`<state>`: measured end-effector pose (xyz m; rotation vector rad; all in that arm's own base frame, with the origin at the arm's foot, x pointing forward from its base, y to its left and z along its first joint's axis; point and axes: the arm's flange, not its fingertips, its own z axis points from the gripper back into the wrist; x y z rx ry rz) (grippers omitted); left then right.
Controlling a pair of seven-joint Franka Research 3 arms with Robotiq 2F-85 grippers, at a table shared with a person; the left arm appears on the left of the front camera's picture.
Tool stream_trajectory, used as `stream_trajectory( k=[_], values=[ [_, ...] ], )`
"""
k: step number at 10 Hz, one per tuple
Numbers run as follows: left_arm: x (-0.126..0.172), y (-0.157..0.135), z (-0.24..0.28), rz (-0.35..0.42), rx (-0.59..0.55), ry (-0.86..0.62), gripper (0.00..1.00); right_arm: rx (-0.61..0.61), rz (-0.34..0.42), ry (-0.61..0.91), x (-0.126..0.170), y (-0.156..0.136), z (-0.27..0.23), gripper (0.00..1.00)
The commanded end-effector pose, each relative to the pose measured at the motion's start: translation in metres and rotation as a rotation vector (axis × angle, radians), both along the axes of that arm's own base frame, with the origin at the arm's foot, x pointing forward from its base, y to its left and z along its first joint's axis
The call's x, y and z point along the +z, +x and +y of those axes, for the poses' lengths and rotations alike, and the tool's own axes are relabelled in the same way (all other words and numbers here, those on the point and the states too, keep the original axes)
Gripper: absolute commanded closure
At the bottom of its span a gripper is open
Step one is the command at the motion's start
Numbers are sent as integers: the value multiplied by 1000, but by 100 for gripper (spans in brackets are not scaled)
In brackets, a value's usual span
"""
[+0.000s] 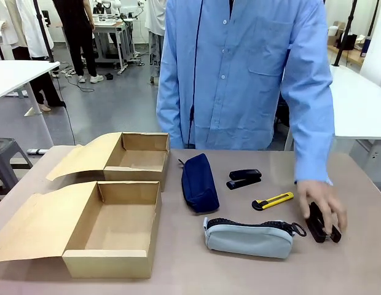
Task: Place items inside the box.
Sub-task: Pick up a Pencil pouch or Stapler and place it inside the Mailer Box closest to the robot.
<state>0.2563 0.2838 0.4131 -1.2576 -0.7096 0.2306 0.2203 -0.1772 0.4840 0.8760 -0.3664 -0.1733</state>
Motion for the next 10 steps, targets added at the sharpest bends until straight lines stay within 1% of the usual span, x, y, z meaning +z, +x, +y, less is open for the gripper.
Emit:
stream_trajectory(
  k=[1, 2, 3, 6, 10],
  values=[
    [1, 1, 1, -40, 3, -7, 0, -251, 16, -9, -35, -67, -66, 0],
    [1, 1, 1, -40, 3, -7, 0, -323, 23, 5, -39, -78, -80, 0],
    [1, 1, 1, -40, 3, -7, 0, -322, 25, -1, -40, -78, -83, 0],
    [1, 1, 1, -40, 3, -7, 0, -269, 46, -11, -44, -60, -72, 0],
    [1, 1, 1, -40, 3, -7, 0, -224, 30, -34, -37, -54, -56, 0]
  ],
)
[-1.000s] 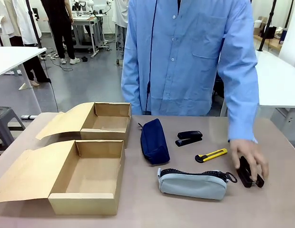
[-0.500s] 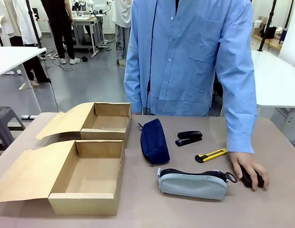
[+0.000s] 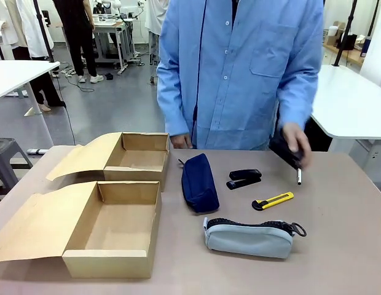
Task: Place items inside the box.
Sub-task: Pick up a Pencil pouch or Stapler and place it inside the Mailer Box closest to the robot.
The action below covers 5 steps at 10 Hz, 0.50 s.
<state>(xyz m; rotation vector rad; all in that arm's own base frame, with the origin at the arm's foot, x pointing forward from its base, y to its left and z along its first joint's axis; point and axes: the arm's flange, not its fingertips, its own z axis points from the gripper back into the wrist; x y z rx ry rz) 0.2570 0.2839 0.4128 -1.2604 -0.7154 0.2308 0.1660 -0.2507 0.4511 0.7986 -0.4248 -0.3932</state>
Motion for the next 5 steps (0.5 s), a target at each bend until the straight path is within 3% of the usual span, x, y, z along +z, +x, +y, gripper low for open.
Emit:
stream_trajectory(
  k=[1, 3, 5],
  values=[
    [1, 1, 0, -35, 1, -4, 0, 48, -21, 24, -1, 7, 29, 0],
    [1, 1, 0, -35, 1, -4, 0, 153, 15, 8, 25, 37, 108, 0],
    [1, 1, 0, -35, 1, -4, 0, 232, 121, -69, 45, 62, 207, 0]
  ],
)
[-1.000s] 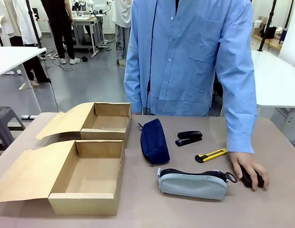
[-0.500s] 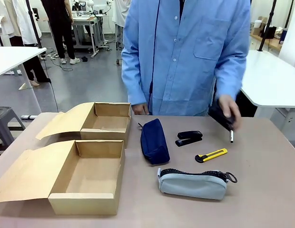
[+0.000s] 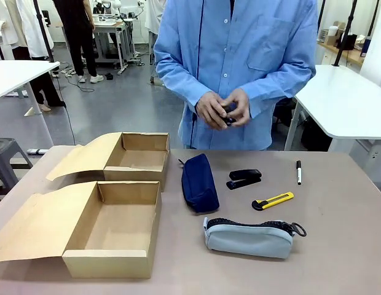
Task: Place items inside the box.
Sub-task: Pick up a Pencil pouch or Stapler and place it inside the Mailer Box closest to the robot.
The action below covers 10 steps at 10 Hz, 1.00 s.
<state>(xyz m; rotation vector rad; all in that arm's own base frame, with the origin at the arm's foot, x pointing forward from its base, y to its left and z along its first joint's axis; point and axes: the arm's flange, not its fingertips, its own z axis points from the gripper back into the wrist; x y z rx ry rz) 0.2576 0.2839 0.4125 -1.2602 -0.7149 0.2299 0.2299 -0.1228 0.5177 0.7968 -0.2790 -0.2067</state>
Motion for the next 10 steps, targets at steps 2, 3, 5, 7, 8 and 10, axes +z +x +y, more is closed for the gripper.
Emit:
stream_trajectory(
  k=[2, 3, 5, 7, 8, 10],
  values=[
    [1, 0, 0, -35, 1, -4, 0, 43, 129, -243, -19, 9, 188, 0],
    [1, 0, 0, -35, 1, -4, 0, 127, 184, -276, -21, 7, 231, 0],
    [1, 0, 0, -35, 1, -4, 0, 213, 253, -373, -39, -5, 310, 0],
    [1, 0, 0, -35, 1, -4, 0, 271, 300, -464, -73, -4, 364, 0],
    [1, 0, 0, -35, 1, -4, 0, 260, 303, -501, -81, 3, 372, 0],
    [1, 0, 0, -35, 1, -4, 0, 153, 208, -499, -78, 22, 358, 0]
  ],
)
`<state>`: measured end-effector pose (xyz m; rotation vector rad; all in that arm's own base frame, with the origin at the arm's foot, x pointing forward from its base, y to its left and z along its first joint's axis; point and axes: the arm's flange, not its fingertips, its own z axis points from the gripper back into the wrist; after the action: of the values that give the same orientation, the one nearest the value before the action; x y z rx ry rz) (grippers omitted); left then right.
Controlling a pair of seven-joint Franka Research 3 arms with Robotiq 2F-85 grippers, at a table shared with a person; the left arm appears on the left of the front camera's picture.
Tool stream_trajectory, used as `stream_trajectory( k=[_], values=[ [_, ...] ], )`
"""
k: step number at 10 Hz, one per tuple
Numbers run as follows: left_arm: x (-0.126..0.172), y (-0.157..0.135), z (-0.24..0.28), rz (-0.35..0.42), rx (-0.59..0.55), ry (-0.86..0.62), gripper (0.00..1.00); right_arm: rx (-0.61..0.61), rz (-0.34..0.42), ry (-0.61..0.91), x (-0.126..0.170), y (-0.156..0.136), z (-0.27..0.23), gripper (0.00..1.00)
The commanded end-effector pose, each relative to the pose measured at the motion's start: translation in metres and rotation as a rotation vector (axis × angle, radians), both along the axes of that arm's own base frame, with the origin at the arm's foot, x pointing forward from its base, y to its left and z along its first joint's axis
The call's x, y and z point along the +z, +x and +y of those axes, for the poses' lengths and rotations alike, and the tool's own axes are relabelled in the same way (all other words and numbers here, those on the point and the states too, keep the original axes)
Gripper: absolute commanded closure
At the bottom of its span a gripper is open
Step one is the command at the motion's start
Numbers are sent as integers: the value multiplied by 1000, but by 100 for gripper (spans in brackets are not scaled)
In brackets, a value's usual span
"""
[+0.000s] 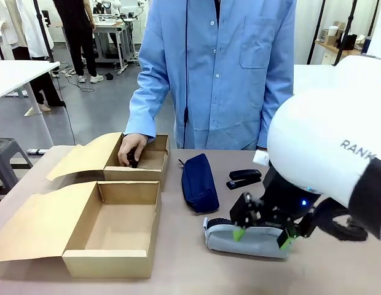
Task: Place items inside the box.
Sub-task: Pick up a Pencil pouch or Stapler and place it inside the Mailer Box closest to the robot.
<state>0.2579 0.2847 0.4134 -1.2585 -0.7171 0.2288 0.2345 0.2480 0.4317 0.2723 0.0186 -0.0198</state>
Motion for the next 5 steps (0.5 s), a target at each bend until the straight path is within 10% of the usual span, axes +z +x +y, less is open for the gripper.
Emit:
stream_trajectory(
  k=[1, 2, 5],
  values=[
    [1, 0, 0, -33, 0, -6, 0, -170, -157, 129, 23, 27, -44, 0],
    [1, 0, 0, -33, 0, -6, 0, 0, 0, 0, 0, 0, 0, 0],
    [1, 0, 0, -33, 0, -6, 0, 0, 0, 0, 0, 0, 0, 0]
  ],
)
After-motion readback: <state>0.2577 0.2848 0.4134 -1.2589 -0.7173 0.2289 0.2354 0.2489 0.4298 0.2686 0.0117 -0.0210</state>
